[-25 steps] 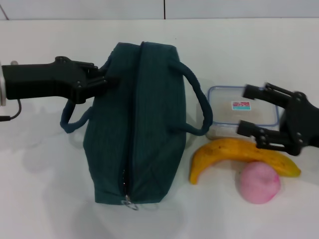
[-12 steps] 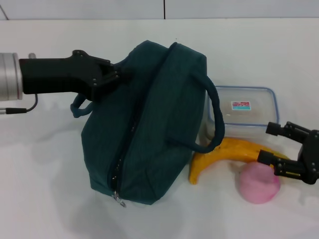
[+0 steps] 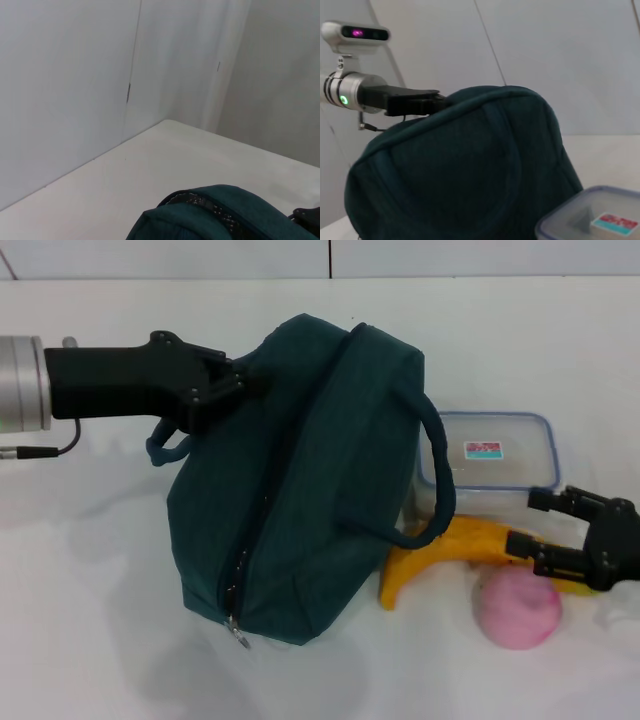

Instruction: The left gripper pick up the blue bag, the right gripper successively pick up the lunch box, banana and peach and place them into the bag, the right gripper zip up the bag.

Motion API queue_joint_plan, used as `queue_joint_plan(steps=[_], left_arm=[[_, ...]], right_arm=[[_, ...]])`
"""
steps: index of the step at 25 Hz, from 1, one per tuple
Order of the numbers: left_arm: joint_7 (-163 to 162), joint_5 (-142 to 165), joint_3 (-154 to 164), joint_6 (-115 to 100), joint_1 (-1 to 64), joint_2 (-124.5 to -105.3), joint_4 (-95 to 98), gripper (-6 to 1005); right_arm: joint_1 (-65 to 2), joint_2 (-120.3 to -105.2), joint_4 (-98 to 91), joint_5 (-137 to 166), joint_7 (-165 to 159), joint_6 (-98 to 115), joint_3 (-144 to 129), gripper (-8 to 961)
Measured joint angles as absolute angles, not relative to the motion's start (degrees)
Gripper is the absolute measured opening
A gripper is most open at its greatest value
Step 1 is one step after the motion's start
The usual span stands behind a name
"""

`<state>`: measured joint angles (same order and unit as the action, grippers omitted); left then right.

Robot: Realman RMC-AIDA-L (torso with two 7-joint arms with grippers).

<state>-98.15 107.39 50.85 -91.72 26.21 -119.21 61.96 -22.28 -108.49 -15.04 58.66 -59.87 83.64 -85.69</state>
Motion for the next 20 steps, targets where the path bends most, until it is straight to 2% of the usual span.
queue_joint_plan(steps=[7, 16, 19, 20], left_arm=[[-98.09, 107.02, 50.33, -91.66, 26.29, -119.35, 61.85, 42], [-98.08, 106.93, 50.28, -91.18, 26.39, -119.36, 61.29, 43], [-98.08, 106.92, 50.52, -91.14, 26.38, -119.36, 61.27, 43], [-98.08, 106.91, 50.63, -91.14, 26.38, -119.36, 61.26, 43]], right_arm=[[-23.94, -107.95, -15.08, 58.68, -63.23, 80.56, -85.50, 820], [-22.05, -108.07, -15.11, 58.64, -63.29, 80.90, -76.35, 813], [-20.07, -109.24, -15.17, 58.48, -63.34, 83.98, -70.13, 810], [-19.26, -110.47, -14.66, 58.18, -63.52, 84.63, -65.98, 809]])
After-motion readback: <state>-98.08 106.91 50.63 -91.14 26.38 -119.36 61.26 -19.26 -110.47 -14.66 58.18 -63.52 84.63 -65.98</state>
